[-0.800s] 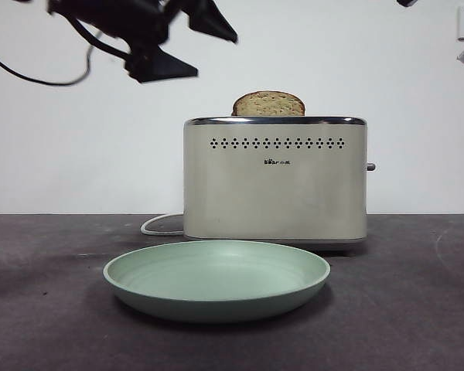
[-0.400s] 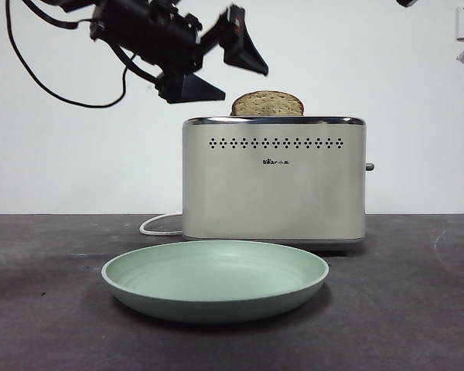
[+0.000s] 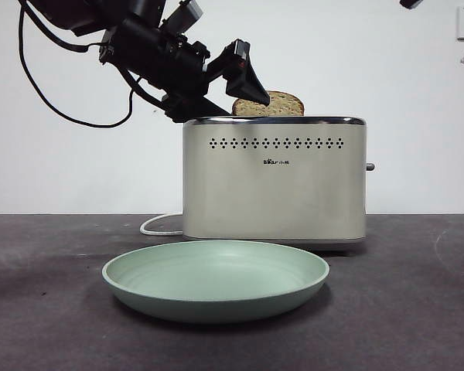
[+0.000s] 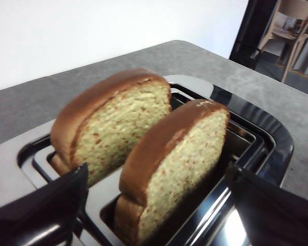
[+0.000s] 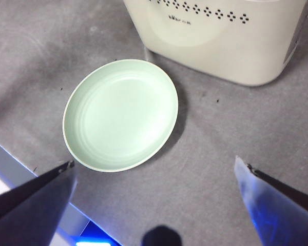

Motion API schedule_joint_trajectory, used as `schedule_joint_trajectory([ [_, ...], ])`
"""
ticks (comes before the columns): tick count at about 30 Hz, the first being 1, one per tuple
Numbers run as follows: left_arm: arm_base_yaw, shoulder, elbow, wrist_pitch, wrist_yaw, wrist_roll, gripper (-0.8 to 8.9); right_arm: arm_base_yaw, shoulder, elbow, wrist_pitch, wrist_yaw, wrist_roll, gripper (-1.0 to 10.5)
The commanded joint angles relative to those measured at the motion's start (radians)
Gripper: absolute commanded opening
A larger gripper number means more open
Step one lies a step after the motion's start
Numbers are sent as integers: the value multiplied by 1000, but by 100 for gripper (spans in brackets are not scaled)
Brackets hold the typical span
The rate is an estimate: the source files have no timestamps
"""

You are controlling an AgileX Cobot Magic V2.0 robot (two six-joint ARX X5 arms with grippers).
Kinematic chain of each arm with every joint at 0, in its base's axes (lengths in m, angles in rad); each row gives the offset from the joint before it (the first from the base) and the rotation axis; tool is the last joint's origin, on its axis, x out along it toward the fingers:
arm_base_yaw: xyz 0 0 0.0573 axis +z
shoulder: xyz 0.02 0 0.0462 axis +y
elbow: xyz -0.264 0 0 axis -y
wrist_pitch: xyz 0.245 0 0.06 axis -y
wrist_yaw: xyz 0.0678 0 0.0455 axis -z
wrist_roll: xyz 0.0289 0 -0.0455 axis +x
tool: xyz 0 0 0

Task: Take the bread from the toaster,put the bread on the plate,put the plate on the table

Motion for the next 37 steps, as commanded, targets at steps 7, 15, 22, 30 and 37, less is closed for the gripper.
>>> schedule_joint_trajectory([
  [7,-19,6,-1,12,-8,11,50,2,1,1,1,-1,-5,565],
  [15,-19,6,-1,39,-8,11,-8,2,1,1,1,0,-5,564],
  [22,-11,0,-1,50,-6,3,-8,2,1,1,0,0,-5,564],
  [30,3,-61,-1,45,-6,3,-8,2,1,1,0,0,-5,564],
  [37,28,-148,-1,-20,-9,5,-8,2,1,1,0,0,-5,564],
])
